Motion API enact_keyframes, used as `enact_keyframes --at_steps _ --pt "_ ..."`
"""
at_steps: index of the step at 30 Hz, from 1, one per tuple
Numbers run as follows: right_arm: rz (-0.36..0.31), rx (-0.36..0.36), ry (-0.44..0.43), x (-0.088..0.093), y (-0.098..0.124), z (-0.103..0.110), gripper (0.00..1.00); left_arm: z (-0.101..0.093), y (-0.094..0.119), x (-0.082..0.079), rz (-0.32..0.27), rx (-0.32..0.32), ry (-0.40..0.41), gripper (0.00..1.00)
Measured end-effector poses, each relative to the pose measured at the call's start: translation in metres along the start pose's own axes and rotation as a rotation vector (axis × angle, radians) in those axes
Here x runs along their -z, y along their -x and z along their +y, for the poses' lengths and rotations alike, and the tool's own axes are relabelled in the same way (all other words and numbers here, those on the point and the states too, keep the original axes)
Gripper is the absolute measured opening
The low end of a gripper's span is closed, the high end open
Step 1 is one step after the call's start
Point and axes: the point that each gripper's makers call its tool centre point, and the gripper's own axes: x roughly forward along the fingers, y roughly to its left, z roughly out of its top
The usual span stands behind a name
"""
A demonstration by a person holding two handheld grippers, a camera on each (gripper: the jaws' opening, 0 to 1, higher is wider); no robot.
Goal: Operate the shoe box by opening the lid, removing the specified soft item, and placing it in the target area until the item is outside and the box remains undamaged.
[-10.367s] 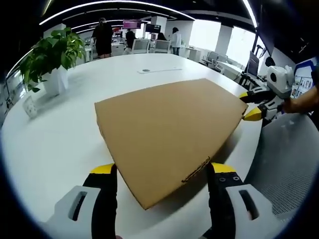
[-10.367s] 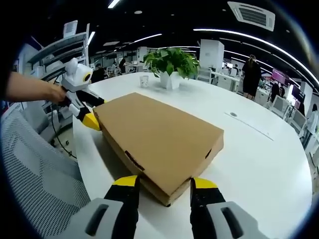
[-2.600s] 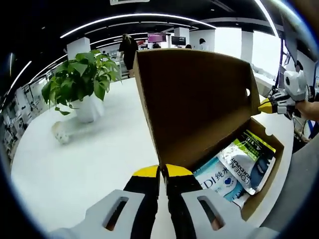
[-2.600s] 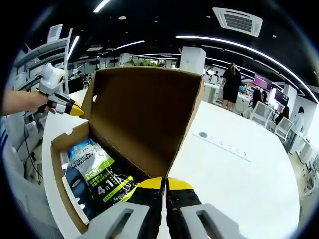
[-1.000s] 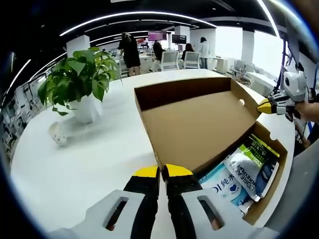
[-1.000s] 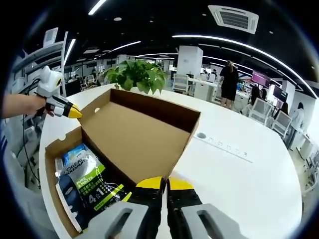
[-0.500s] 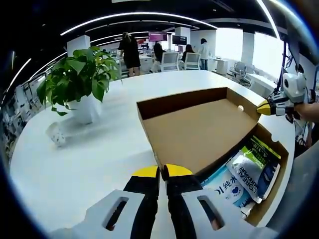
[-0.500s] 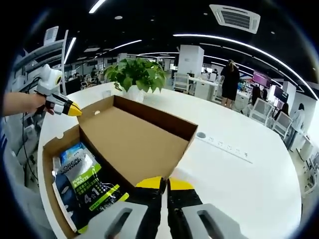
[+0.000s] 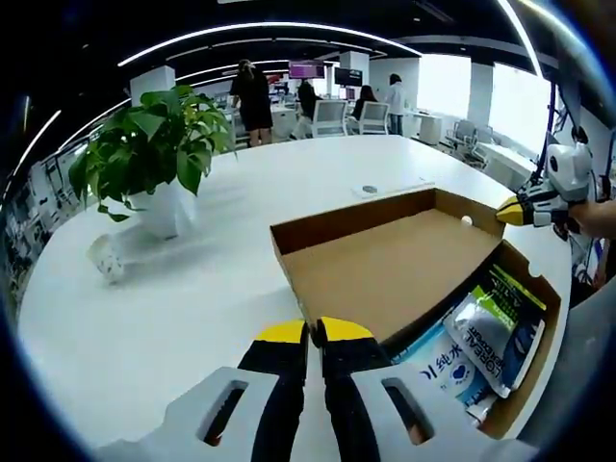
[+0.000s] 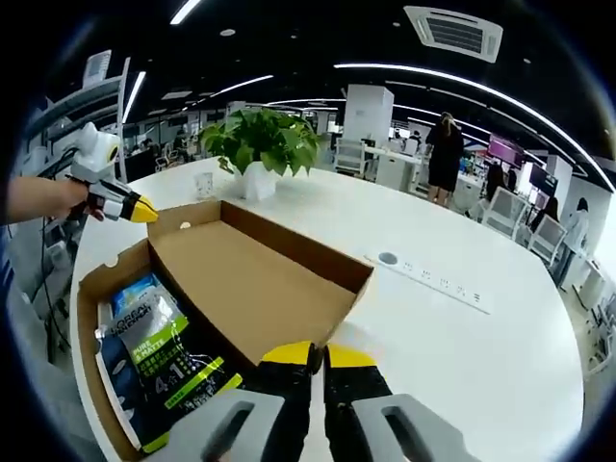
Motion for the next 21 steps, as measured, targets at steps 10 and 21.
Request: enact_keyframes --at_steps 10,21 --pt "0.007 -0.005 -0.023 0.0020 -0.0053 -0.0022 0.00 0.0020 -0.0057 -0.0006 0.003 -0.002 0.017 0.03" --pt "0.011 -0.006 -0.039 0.0030 -0.0070 -0.0021 0.00 0.0002 -0.0073 0.0006 0.006 0.002 0.038 0.03"
